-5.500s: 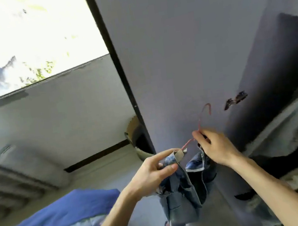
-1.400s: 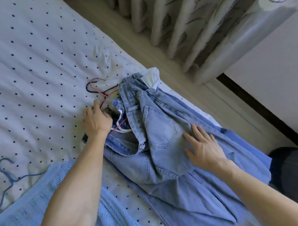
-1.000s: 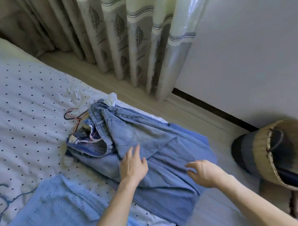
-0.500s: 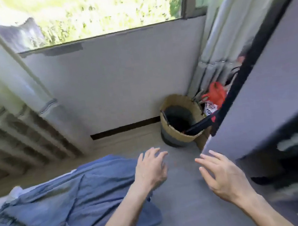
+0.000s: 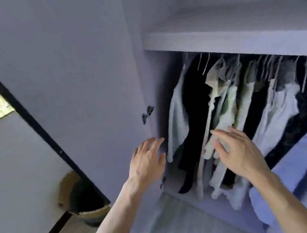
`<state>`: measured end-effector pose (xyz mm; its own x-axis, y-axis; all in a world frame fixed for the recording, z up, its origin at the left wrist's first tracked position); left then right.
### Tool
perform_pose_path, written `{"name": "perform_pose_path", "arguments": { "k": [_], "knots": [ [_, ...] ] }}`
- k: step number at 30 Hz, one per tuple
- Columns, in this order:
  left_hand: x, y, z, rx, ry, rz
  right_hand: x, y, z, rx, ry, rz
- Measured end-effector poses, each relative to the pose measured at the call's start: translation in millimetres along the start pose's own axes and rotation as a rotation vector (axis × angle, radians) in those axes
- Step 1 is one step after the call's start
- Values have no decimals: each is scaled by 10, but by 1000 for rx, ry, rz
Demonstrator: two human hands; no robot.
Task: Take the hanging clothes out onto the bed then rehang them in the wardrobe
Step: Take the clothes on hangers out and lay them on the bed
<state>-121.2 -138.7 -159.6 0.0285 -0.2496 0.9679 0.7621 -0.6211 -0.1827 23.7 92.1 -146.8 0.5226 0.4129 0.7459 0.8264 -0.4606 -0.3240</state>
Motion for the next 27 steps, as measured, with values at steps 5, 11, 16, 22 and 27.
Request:
{"name": "perform_pose_path", "arguments": {
  "k": [5, 11, 16, 22, 27],
  "knots": [
    [115, -930, 226, -71, 5, -3, 634, -576, -36, 70, 65, 167],
    [120, -2007, 313, -55, 52, -111, 1031, -1459, -168, 252, 268, 504],
    [-16, -2681, 395, -27, 190, -209, 1097, -2064, -68, 109, 553, 513],
    [-326, -3401, 562, 58, 293, -236, 910, -2388, 218, 191, 695, 735],
    [-603, -3718, 742, 226, 464, -122, 858, -2486, 320, 257, 753, 841]
  ]
}}
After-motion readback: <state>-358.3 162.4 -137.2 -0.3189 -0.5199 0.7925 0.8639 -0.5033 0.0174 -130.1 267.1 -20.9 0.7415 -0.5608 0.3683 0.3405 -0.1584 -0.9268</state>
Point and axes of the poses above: each hand's wrist, its own y-axis away from the middle knuckle, its own x-axis out of the back of the hand, z = x × y, the point moved 2 cm from there along -y, towards the middle knuckle, and after that the axes turned 11 degrees about -y, right-handed, at the moved point
